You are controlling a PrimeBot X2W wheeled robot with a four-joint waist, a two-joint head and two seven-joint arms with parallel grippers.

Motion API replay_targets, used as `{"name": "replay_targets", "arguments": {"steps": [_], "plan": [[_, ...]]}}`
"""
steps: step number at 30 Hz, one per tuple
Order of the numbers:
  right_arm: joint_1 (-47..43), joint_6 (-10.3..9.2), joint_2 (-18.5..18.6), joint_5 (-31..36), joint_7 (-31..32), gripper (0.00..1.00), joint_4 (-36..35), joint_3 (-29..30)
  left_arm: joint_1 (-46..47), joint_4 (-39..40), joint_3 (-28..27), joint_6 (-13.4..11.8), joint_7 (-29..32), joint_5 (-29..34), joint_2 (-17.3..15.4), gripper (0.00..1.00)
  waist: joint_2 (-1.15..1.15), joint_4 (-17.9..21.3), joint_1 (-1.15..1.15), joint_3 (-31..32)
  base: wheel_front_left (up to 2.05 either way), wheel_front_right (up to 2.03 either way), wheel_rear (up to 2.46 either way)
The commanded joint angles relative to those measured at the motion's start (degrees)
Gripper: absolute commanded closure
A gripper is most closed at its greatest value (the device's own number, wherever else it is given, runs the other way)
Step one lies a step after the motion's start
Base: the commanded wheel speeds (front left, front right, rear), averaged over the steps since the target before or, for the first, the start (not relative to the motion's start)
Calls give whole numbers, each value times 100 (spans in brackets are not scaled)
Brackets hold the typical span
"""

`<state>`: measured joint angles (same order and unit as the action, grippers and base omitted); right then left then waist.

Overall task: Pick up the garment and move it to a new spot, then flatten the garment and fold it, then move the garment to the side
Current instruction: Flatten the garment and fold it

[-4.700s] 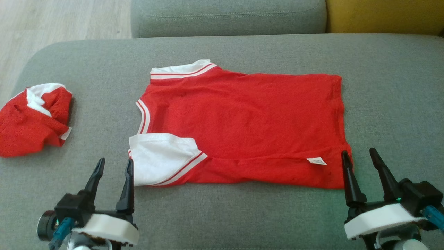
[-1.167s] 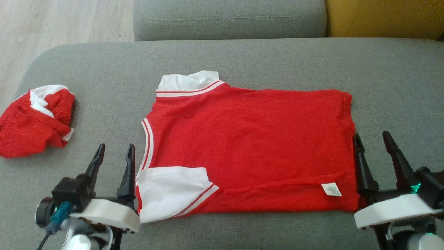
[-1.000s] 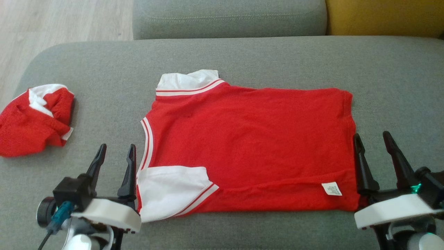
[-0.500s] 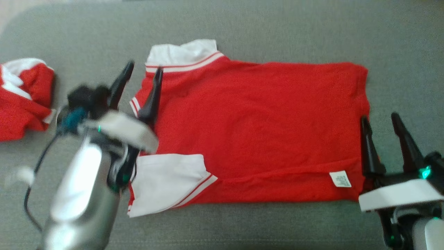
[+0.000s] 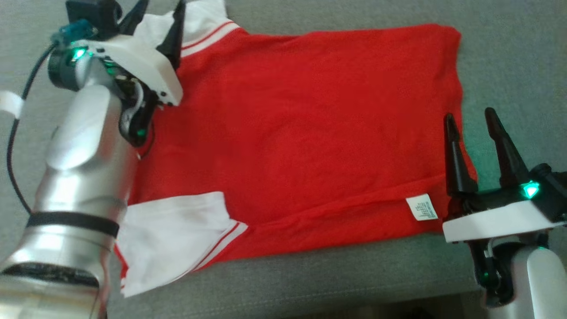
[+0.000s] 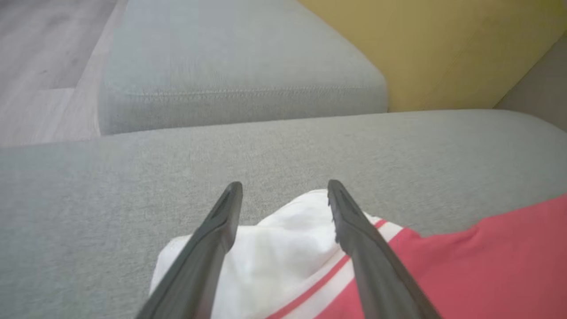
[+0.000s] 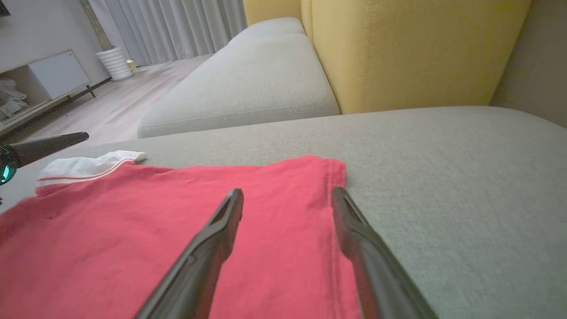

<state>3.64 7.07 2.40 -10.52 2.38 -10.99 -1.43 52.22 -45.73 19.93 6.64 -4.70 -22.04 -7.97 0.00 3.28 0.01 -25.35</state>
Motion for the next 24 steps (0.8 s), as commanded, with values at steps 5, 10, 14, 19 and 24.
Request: {"name": "replay_targets", "arguments": {"steps": [5,10,14,19,24], "plan": [[148,42,48,-30,-86,0,-75,-122,521,-841,-54,35,92,-52,-233,0,0,247,-1,-226,0,0,0],[255,42,48,-31,-30,0,53,21,702,-1424,67,48,22,-47,-123,100,0,195,-1,-204,0,0,0],[668,42,48,39,79,0,234,37,810,-1638,212,64,-251,-8,-56,100,0,126,-1,-158,0,0,0],[1715,42,48,89,285,0,837,123,949,-1801,344,77,-562,-28,6,100,0,35,-1,-93,0,0,0],[2805,42,189,93,594,0,1873,209,1093,-1752,520,82,-734,-187,103,100,0,-112,-1,-75,0,0,0]]}}
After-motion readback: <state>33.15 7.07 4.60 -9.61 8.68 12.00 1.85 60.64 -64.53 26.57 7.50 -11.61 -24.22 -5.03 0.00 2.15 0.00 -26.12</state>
